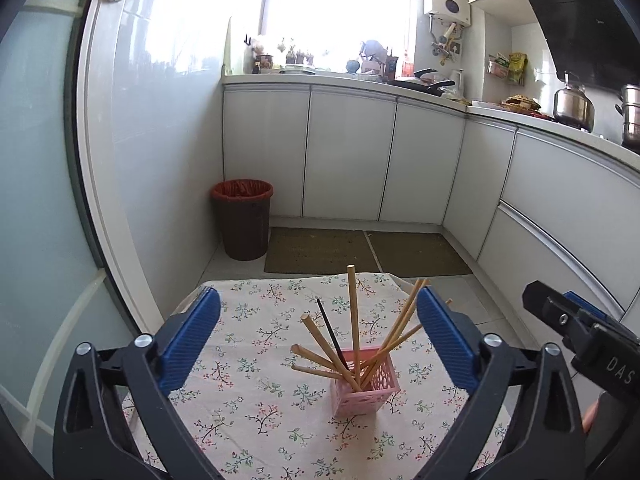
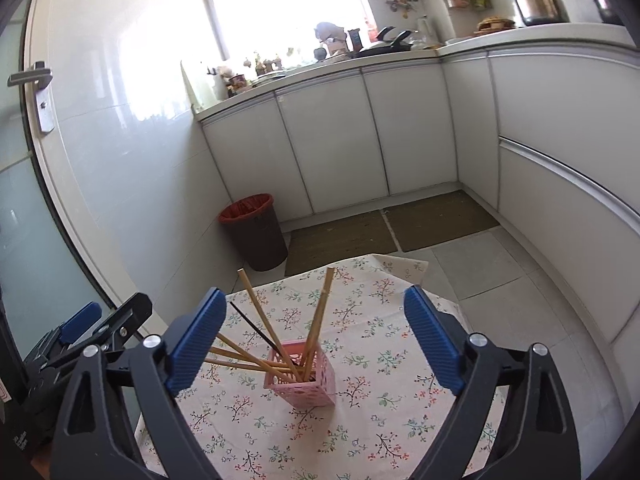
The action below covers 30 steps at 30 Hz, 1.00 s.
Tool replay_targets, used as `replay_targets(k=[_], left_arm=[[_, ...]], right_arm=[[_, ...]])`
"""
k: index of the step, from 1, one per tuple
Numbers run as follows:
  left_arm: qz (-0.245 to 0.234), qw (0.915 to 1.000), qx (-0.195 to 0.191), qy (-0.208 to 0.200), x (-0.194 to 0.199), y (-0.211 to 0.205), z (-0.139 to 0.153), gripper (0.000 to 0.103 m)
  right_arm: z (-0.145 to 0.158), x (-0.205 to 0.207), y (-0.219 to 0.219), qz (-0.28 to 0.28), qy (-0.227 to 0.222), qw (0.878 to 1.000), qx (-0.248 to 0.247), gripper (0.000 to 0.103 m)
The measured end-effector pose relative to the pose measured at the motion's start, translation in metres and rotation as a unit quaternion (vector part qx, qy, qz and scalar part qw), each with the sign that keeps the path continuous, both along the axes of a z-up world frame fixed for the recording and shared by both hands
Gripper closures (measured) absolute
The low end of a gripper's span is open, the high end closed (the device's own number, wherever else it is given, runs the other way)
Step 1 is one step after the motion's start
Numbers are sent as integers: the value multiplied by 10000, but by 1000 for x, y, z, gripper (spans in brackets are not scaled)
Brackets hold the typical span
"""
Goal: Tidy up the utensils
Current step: 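Lower the left tool to the table and grasp the black pen with gold band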
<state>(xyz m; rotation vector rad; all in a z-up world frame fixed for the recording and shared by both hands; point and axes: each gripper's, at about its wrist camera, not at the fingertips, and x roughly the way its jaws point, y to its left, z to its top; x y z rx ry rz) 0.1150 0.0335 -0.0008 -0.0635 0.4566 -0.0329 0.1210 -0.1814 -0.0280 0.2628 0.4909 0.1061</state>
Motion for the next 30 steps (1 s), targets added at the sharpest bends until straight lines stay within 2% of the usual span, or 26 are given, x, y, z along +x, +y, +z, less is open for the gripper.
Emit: replay_targets(k=[3,12,18,21,25,27,30], left_arm=[[-53,10000,49,28,-4,-5,0,7],[-280,9992,259,86,-16,-23,-2,7],[-501,9970,548,217,-25,-44,-15,7],[-648,9946,671,452,-26,-54,-29,7],[-930,9879,868,891,-24,-69,-55,7],[-1128,9815,1037,1150,-22,-79,-70,7],[-1506,9676,1203,1632,-19,-96,-96,7]], right_arm=[[1,-6,-8,-187,-30,9998,-50,7],[-7,-19,-27,-492,96,9982,-315,6],[-19,-39,-47,-568,223,9976,-324,7],[-33,-51,-59,-635,376,9967,-349,6],[-67,-73,-77,-716,739,9941,-344,6],[-91,-85,-86,-763,982,9918,-309,7],[-127,-98,-100,-875,1421,9857,-249,7]])
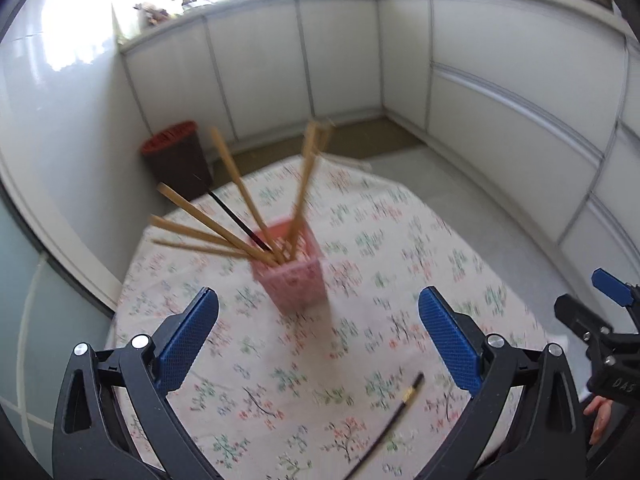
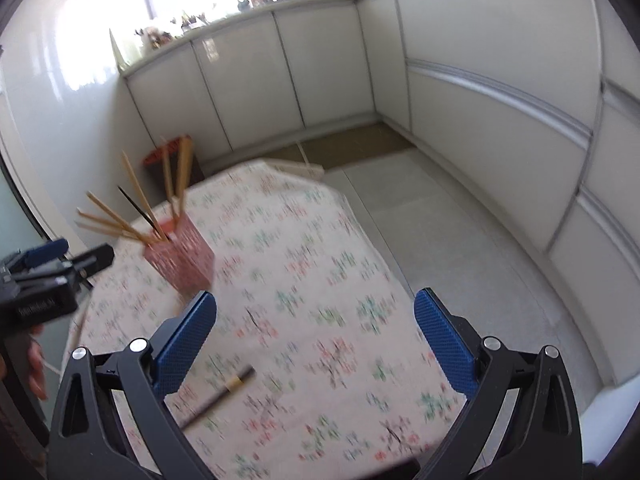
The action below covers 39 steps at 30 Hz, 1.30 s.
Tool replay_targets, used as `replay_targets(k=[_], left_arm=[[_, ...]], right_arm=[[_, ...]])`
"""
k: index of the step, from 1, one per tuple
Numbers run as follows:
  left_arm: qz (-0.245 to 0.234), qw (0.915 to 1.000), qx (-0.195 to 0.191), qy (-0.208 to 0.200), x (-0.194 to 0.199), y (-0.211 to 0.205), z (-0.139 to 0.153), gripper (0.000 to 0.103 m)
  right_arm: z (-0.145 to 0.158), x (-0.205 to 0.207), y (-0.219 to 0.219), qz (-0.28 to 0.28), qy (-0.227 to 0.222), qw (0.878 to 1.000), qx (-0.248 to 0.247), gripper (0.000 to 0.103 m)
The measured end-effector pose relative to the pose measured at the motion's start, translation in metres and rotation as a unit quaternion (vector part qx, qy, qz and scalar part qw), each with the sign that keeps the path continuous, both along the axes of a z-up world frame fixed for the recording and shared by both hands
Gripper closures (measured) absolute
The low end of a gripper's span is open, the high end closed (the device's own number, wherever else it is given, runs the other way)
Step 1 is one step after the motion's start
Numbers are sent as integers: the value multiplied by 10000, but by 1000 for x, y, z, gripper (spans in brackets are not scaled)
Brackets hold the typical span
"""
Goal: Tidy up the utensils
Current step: 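Lower the left tool to the table and grasp the black pen with gold band, then lift the pen with the left tool and carry it over the pink holder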
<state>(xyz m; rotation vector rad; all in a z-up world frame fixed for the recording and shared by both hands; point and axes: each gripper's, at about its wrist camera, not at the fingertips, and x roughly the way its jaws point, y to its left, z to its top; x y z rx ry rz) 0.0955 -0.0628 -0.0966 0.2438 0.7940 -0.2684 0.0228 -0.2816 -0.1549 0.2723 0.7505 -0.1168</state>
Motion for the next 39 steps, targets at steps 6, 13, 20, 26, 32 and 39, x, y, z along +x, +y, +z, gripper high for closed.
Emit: replay_targets(k=[6,13,20,26,32,39], left_arm=[[-805,9846,149,1546,11,-31,-65,7],[-1185,9448,680,2978,19,-58,-150,36],[-1409,9330,1029,3148,12,-69,-173,60],[-1420,9387,987,2983,6,-66,-173,82],[-1258,9509,705,2739,5,-48,-161,97],[-1071,9740,-34,1996,3,-8,-95,97]], right_arm=[[-26,-2,-32,-365,547,9942,848,7],[-31,-2,-46,-580,654,9890,1192,7],[-36,0,-48,-572,746,9877,1252,7],[-37,7,-37,-473,779,9897,1106,7],[-38,10,-27,-403,838,9907,996,7],[-42,18,-20,-325,949,9892,1067,7]])
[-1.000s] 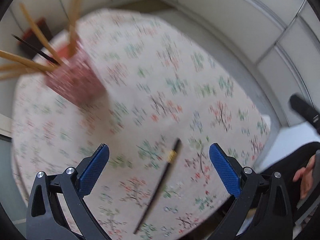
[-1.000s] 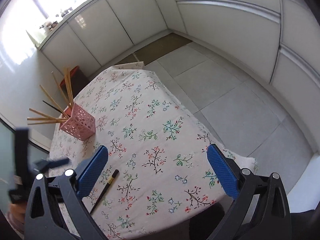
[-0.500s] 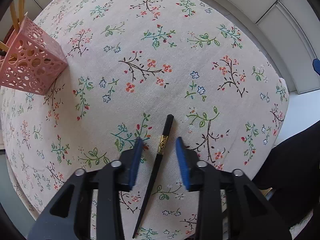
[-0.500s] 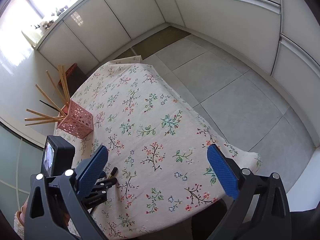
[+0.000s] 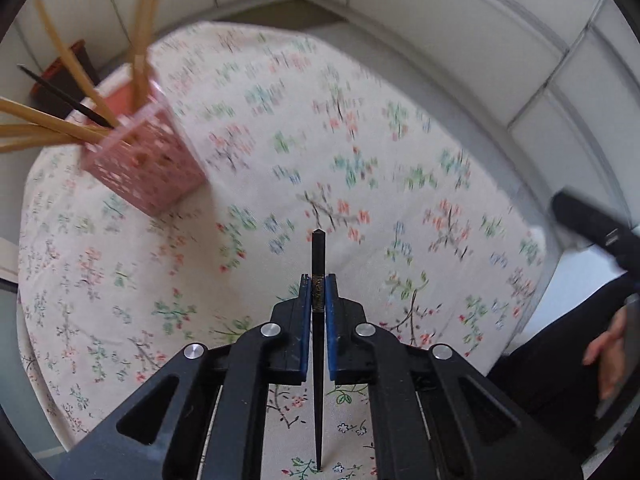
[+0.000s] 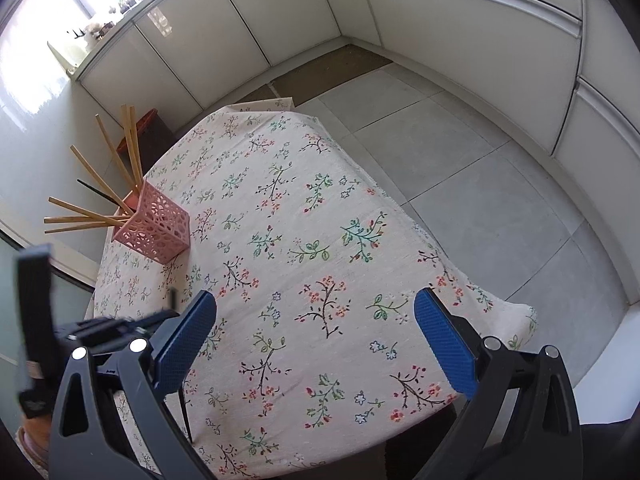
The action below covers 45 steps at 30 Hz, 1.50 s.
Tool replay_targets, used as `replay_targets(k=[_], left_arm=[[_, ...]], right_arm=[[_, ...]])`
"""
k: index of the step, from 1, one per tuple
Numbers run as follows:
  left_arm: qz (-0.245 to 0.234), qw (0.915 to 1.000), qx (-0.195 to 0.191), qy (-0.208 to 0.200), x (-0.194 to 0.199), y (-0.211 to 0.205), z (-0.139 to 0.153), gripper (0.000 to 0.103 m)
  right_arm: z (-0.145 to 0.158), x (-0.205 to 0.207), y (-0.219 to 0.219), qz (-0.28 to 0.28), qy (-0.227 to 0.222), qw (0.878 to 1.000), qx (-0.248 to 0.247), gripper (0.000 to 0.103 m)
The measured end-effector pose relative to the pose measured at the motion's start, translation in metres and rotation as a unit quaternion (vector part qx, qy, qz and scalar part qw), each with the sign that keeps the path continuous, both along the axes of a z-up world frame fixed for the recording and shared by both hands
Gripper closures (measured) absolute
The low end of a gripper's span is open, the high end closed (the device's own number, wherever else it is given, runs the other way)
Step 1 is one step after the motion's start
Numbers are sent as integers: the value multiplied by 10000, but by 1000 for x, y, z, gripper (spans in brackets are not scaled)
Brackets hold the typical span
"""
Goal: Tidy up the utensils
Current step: 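Lift the pen with the left tool and carry it over the pink holder, then open the left tool to drop the pen into the pink holder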
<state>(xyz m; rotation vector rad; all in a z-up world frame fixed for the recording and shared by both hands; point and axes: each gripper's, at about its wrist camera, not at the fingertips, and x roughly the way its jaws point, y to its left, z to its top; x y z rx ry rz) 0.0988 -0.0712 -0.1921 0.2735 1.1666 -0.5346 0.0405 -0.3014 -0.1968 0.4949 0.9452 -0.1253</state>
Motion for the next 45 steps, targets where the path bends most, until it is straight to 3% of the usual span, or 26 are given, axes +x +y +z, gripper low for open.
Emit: replay_targets(k=[3,6,10,14,16,19,23,29,36,39,40,42,43,45], left_arm=[[301,9976,-461,-420,1,16,39,97],[672,9881,-1013,-938,10,28,83,97],[1176,9642,-1630,-1729,22,47,139,97],[1586,9377,-1946,-2404,28,59,180,97],[1722,9295,-2081,-2511,35,63,192,97],[1819,9250,-2027,-2649,38,66,204,97],[1869,9255,-1900,-2691,43,66,208,97],[1887,9288,-1796,-2636,50,72,204,97],[1957,9409,-1516,-2312,73,71,173,97],[1827,9527,-1241,-2090,83,62,153,96],[1761,9561,-1138,-2047,84,58,147,95],[1715,9579,-1037,-2055,82,54,139,77],[1741,9568,-1031,-2086,81,55,138,64],[1809,9536,-1048,-2166,78,56,140,59]], right_arm=[[1,2,7,104,-34,9999,-38,7],[4,3,13,196,-86,9997,-79,7],[3,6,18,255,-78,9996,-79,7],[-3,11,19,290,61,9995,55,7],[-5,13,19,302,100,9994,95,7],[-6,16,18,290,132,9994,123,7],[-1,19,21,326,60,9994,73,7],[44,36,45,650,-790,9920,-735,7],[76,66,60,812,-1346,9809,-1149,7],[77,71,62,806,-1451,9777,-1286,7],[76,71,63,810,-1441,9777,-1294,7],[71,75,65,869,-1338,9788,-1286,7],[70,76,66,887,-1314,9789,-1288,7],[70,75,68,901,-1330,9784,-1303,7]])
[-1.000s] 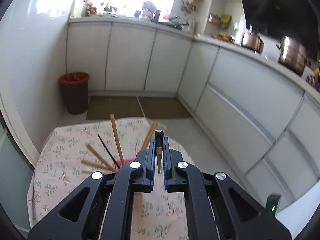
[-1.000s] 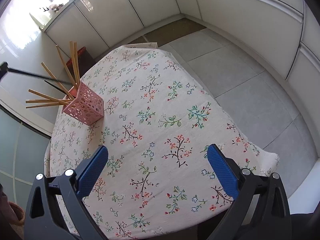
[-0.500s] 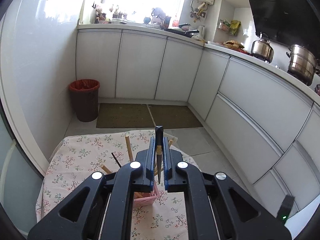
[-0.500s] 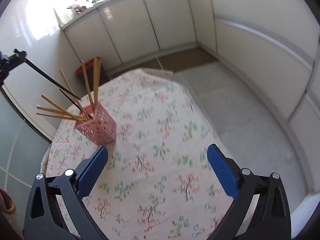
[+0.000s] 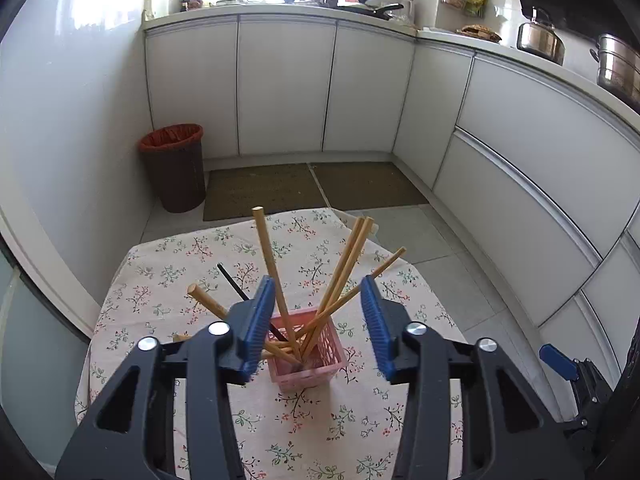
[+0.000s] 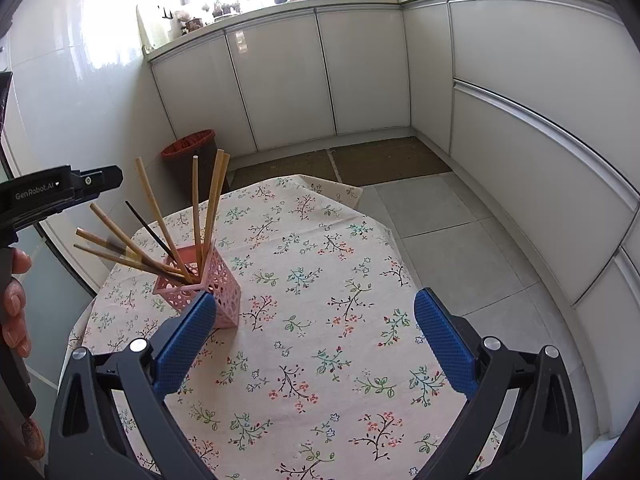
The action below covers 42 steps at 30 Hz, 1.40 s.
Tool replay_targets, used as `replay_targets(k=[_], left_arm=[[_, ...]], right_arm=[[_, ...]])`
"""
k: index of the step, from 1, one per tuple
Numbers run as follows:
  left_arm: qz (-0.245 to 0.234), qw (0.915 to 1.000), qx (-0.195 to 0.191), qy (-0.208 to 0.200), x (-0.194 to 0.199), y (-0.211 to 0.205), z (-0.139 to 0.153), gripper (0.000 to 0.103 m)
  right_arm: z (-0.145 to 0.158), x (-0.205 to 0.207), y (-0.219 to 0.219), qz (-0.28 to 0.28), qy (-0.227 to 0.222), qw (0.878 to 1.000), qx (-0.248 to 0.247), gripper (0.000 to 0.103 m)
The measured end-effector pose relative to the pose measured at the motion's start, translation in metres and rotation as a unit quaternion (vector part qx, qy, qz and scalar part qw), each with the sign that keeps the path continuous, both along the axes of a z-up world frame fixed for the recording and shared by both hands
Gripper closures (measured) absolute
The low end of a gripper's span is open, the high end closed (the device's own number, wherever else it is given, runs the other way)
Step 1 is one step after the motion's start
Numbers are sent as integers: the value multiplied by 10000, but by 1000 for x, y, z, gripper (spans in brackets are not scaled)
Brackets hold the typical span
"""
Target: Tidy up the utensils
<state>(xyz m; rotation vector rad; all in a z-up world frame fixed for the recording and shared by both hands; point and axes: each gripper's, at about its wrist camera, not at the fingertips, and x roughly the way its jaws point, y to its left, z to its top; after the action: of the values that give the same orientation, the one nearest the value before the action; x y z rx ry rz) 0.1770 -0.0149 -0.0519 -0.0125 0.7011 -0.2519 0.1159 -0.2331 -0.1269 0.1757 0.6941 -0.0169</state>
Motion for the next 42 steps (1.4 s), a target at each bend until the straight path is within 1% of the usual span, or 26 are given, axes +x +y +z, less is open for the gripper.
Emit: replay_targets(k=[1,2,3,6,8,9,11,13,15,21,26,30,34,36,39,42], left_arm=[[25,10000,-23,-45,-1,2,2,58],[69,9999,-57,-100,-3,5,6,53],[110,9998,-78,-146,-4,7,8,51],[304,9988,-57,-385,-14,12,18,36],[469,9971,-37,-601,-23,16,25,22],[525,9963,-13,-683,-27,17,28,20],[649,9942,66,-852,-35,19,34,12],[726,9929,102,-933,-42,21,37,10],[776,9926,107,-931,-45,22,40,7],[1004,9907,95,-911,-52,30,44,7],[1301,9868,311,-911,-58,32,39,7],[1561,9845,330,-726,-61,36,29,7],[1864,9792,359,-711,-71,38,22,7],[1971,9767,354,-769,-79,38,22,7],[2106,9741,245,-787,-90,40,23,7],[2173,9726,318,-761,-100,36,26,7]], right_arm=[[1,0,2,-3,-23,10000,-4,7],[3,0,2,-10,-49,10000,-1,7],[4,0,3,-13,-69,10000,9,7],[7,1,4,-17,-101,9999,18,7],[10,2,6,-32,-154,9999,23,7],[13,1,7,-48,-196,9998,23,7],[18,0,10,-82,-293,9995,9,7],[23,1,12,-103,-350,9993,1,7],[28,2,16,-104,-397,9992,33,6],[39,4,22,-190,-501,9985,123,6],[36,6,21,-321,-508,9981,140,6],[31,5,16,-469,-517,9974,182,6],[34,3,14,-715,-626,9955,2,6],[40,1,13,-711,-674,9952,-27,6],[52,-6,16,-657,-737,9950,-180,6],[64,-19,23,-644,-794,9940,-381,6]])
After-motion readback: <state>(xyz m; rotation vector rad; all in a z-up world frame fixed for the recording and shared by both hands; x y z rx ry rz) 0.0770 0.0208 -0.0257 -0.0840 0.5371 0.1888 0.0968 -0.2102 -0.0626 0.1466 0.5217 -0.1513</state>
